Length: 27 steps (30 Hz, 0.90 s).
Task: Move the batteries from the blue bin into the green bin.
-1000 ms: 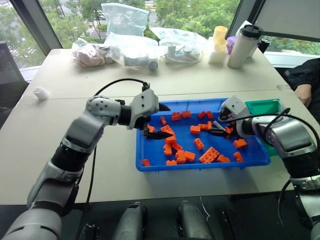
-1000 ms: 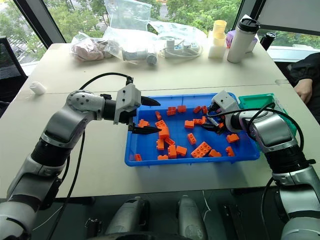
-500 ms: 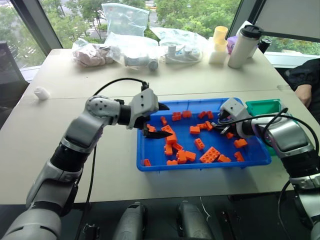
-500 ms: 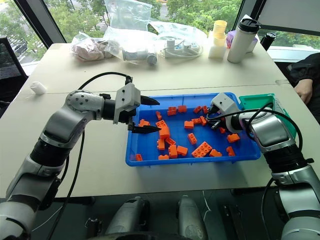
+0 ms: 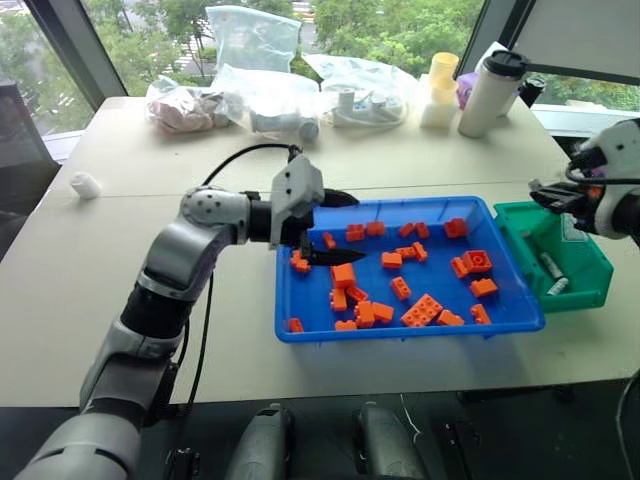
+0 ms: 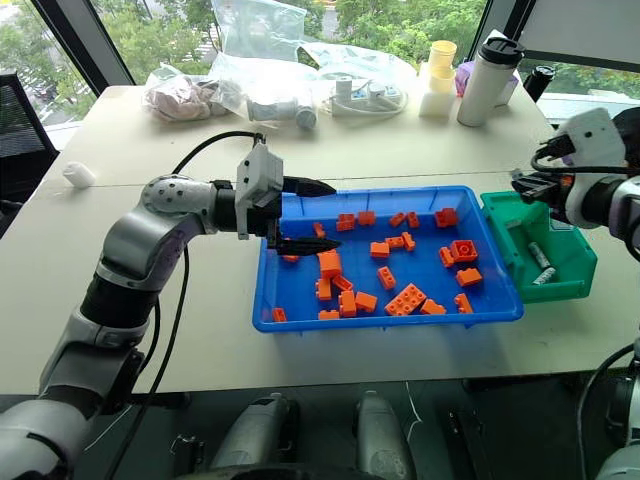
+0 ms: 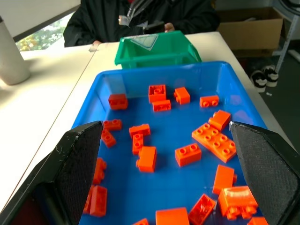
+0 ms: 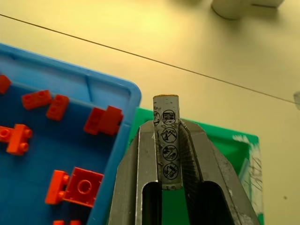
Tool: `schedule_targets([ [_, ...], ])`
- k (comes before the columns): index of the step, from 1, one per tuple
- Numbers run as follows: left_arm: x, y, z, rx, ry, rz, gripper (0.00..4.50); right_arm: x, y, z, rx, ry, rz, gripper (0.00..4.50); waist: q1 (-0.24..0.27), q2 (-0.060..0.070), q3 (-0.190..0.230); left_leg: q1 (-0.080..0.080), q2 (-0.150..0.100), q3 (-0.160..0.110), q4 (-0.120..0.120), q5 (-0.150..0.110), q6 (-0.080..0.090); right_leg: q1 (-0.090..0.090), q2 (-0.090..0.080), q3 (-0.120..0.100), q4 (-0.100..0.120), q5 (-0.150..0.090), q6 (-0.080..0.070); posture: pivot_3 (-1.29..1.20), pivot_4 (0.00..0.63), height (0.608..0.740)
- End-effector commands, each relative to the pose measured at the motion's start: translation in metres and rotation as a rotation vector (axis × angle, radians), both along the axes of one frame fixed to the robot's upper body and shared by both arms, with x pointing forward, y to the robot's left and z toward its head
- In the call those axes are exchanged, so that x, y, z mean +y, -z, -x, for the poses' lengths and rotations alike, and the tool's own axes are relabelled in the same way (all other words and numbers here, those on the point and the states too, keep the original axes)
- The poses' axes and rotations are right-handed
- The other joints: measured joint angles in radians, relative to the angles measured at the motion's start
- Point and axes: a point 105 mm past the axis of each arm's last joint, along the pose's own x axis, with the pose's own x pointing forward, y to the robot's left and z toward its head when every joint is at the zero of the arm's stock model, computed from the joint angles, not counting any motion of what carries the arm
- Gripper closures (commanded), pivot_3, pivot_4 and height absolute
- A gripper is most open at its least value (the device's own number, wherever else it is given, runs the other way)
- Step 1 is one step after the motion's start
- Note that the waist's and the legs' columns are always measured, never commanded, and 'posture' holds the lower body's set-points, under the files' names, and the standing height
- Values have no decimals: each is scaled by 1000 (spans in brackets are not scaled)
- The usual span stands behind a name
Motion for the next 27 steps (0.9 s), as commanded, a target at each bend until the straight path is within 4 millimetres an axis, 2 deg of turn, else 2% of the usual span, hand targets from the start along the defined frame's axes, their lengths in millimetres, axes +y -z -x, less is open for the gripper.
schedule_targets([
  [1, -9, -16, 5, -7, 51, 72, 0, -12, -8, 9, -43, 58, 37, 4472, -4, 0, 0, 0, 0, 0, 0, 0, 0, 0, 0, 0, 0, 0, 0, 0, 150, 740],
  [8, -15, -14, 4, 5, 86, 54, 0, -24, 11, 10, -7, 117, 73, 4472, -5, 1, -1, 2, 1, 2, -1, 0, 0, 0, 2, 2, 1, 0, 0, 0, 150, 740],
  [9, -14, -13, 4, 4, 84, 50, 0, -26, 12, 10, -1, 124, 95, 3444, -4, 1, -1, 2, 1, 2, -1, 0, 0, 0, 2, 2, 1, 0, 0, 0, 150, 740],
  [10, -13, -14, 3, 4, 83, 48, 0, -27, 13, 10, 1, 127, 102, 3135, -4, 1, -1, 2, 1, 2, 0, 0, 0, 0, 2, 2, 1, 0, 0, 0, 150, 740],
  [15, -8, -17, 2, 5, 67, 52, 0, -33, 11, 6, -7, 148, 122, 447, -3, 1, -1, 2, 1, 2, 0, 0, 0, 0, 2, 2, 1, 0, 0, 0, 150, 740],
  [16, -5, -17, -1, 1, 46, 51, 0, -33, 8, 5, -22, 151, 129, 69, -3, 1, -1, 2, 1, 2, 0, 0, 0, 0, 2, 2, 1, 0, 0, 0, 150, 740],
  [19, 6, -21, -7, -1, -4, 60, 0, -26, -8, -3, -109, 119, 118, 69, -6, 2, -1, 2, 1, 2, 0, 0, 0, 0, 2, 2, 1, 0, 0, 0, 150, 740],
  [21, 19, -24, -9, -8, -44, 59, 0, -3, -20, -7, -182, -2, 55, 69, -11, 2, -1, 2, 1, 2, -1, 0, 0, 0, 3, 2, 1, 0, 0, 0, 150, 740],
  [22, 28, -25, -10, -11, -71, 50, 0, 15, -23, -5, -211, -97, 15, 69, -12, 2, -1, 2, 2, 2, -1, 0, 0, -1, 3, 2, 1, 0, 0, 0, 150, 740],
  [24, 47, -26, -10, -11, -127, 29, 0, 44, -25, 4, -230, -267, -45, 69, -10, 2, -1, 2, 3, 1, -1, 0, 0, -1, 4, 2, 1, 0, 0, 0, 150, 740],
  [27, 85, -22, -1, -24, -247, -72, 0, 64, -17, 29, -193, -424, -63, 69, -7, 2, 0, 2, 4, 0, -2, 0, 0, -1, 5, 2, 1, 0, 0, 0, 150, 740],
])
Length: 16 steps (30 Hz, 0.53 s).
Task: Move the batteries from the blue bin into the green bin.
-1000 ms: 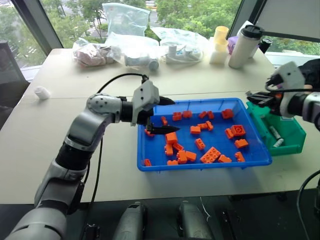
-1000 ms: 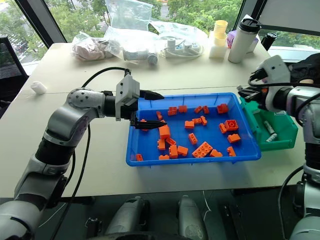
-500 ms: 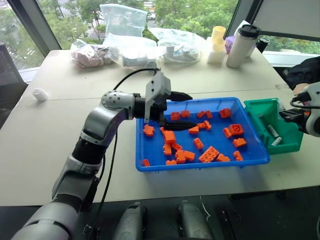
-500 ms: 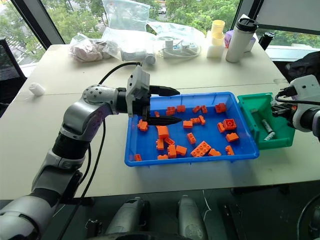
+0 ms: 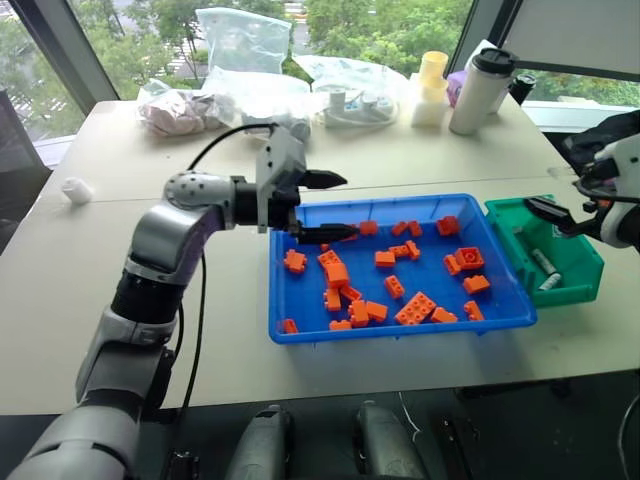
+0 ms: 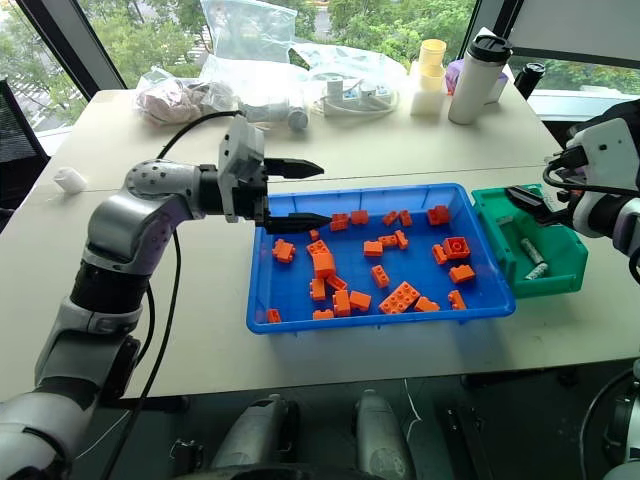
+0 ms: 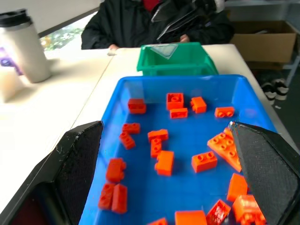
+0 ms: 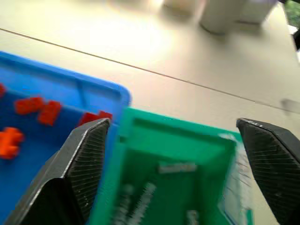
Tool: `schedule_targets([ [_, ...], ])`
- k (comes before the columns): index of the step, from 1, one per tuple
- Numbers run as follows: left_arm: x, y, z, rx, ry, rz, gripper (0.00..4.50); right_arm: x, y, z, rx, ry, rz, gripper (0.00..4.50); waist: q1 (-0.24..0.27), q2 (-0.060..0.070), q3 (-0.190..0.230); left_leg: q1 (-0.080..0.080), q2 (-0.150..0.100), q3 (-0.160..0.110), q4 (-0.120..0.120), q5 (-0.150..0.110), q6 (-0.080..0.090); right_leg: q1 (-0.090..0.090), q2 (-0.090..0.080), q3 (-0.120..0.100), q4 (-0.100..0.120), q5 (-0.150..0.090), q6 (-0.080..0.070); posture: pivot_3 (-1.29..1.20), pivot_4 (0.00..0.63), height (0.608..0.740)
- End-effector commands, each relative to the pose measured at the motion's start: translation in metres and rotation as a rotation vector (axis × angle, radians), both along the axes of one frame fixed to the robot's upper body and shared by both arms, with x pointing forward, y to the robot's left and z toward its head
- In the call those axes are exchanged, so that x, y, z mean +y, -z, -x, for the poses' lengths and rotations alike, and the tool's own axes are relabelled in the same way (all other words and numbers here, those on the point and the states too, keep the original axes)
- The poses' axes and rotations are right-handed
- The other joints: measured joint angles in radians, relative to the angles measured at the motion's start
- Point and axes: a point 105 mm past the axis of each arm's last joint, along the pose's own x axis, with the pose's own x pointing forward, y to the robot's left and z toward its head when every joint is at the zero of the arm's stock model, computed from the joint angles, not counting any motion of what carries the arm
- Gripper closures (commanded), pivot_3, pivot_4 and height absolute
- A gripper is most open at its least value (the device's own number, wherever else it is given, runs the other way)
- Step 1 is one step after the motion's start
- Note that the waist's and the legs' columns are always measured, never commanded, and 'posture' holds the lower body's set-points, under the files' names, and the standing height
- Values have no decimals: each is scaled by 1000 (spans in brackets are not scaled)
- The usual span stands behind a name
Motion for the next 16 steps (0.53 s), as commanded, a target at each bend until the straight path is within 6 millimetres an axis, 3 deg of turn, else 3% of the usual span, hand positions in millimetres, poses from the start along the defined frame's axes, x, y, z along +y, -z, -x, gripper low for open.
schedule_targets([
  [1, 43, -7, 16, -57, -122, -111, 0, 15, -10, 30, -15, -157, -14, 69, 3, 0, 0, -1, 0, 0, 0, 0, 0, 0, 0, 0, 0, 0, 0, 0, 150, 740],
  [4, 67, -6, 31, -17, -202, -157, 0, 8, -1, 48, 55, -184, -51, 69, 13, -1, 1, -2, -2, 0, 1, 0, 0, 0, -3, -1, -1, 0, 0, 0, 150, 740],
  [8, 79, 2, 49, 72, -265, -131, 0, 16, 12, 67, 142, -280, -115, 69, 22, -1, 0, 3, -2, -1, 2, 0, 0, 9, -5, -2, -6, 1, 1, 0, 150, 740],
  [12, 77, 14, 56, 113, -318, -92, 0, 21, 28, 66, 171, -285, -127, 69, 21, -1, 0, 15, -1, -1, -1, -1, 2, 22, -5, -3, -11, 1, 1, 0, 150, 740],
  [16, 74, 37, 62, 166, -342, -114, 0, 26, 38, 61, 177, -283, -128, 69, 21, -1, 0, 16, -1, -1, -1, -1, 2, 22, -4, -3, -11, 1, 1, 0, 150, 740],
])
